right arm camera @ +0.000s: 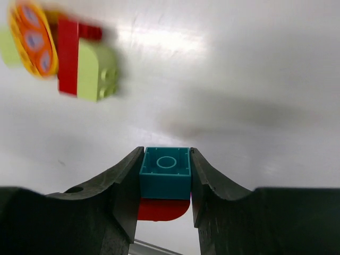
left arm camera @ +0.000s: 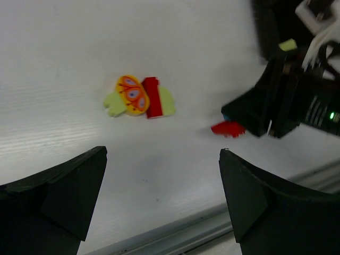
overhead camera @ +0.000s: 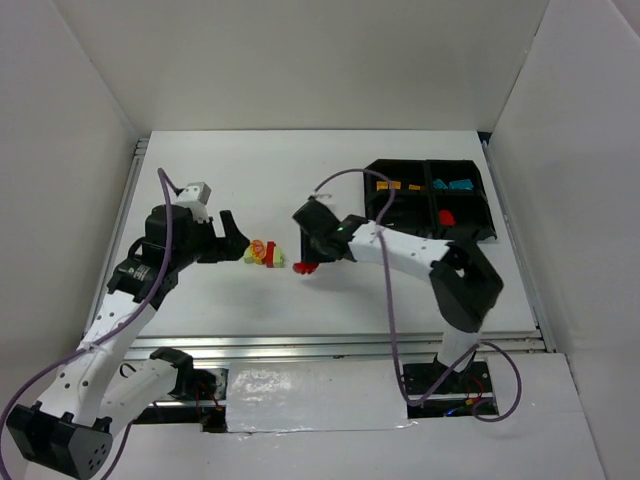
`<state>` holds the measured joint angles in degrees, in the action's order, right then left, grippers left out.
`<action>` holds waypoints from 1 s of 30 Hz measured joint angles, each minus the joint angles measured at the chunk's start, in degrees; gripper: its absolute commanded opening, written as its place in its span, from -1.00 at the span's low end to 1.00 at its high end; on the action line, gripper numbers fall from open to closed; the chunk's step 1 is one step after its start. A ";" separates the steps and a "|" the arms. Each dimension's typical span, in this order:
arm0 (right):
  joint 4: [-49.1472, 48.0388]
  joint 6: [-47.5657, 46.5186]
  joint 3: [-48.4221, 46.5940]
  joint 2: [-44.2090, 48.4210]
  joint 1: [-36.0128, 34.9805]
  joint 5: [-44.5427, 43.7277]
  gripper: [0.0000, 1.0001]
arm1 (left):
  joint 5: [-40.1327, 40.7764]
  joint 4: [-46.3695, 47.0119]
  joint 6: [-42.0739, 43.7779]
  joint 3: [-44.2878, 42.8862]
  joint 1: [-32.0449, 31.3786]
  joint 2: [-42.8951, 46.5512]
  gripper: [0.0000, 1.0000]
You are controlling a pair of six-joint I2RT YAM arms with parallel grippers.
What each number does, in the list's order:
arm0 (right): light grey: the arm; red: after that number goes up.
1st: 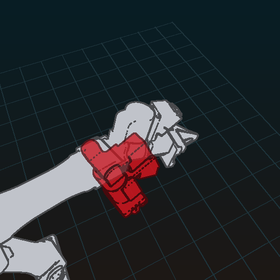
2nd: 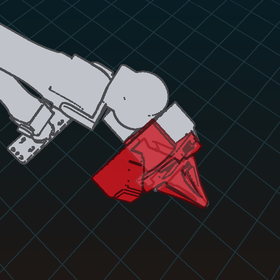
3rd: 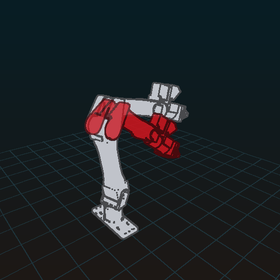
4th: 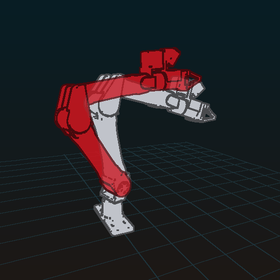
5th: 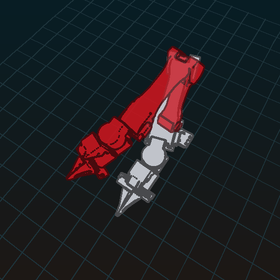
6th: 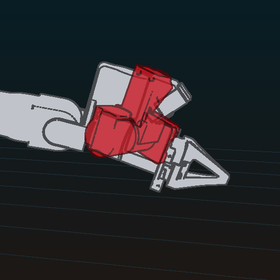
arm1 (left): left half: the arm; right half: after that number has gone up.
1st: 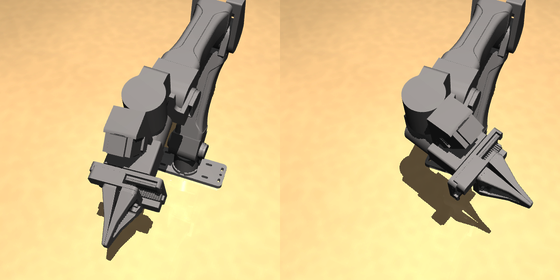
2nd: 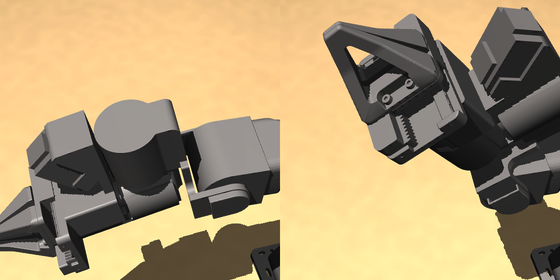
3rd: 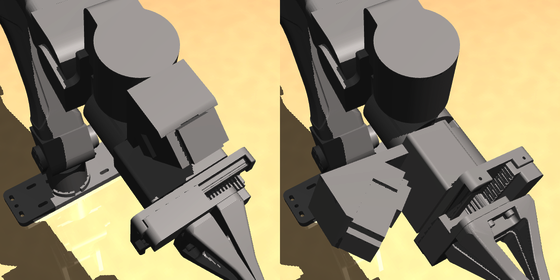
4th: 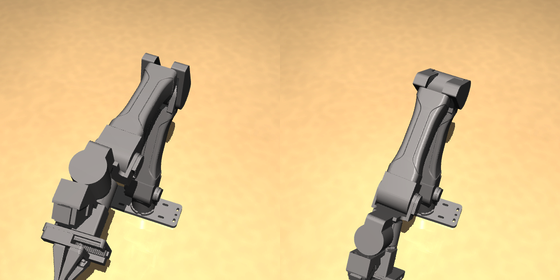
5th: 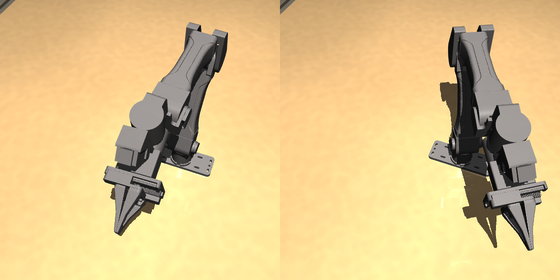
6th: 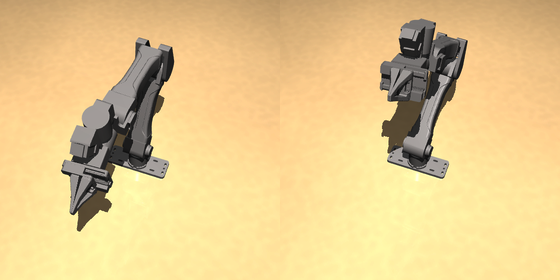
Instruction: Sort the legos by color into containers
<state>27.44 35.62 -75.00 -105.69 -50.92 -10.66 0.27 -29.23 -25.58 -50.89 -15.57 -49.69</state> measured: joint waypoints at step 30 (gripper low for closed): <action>-1.44 26.18 7.85 27.61 -1.97 -13.03 -1.00 | -19.69 34.18 -9.77 8.46 -14.62 -8.83 0.75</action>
<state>26.00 61.80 -67.16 -78.08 -52.88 -23.68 -19.42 4.95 -35.35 -42.44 -30.20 -58.52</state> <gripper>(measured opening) 0.438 0.902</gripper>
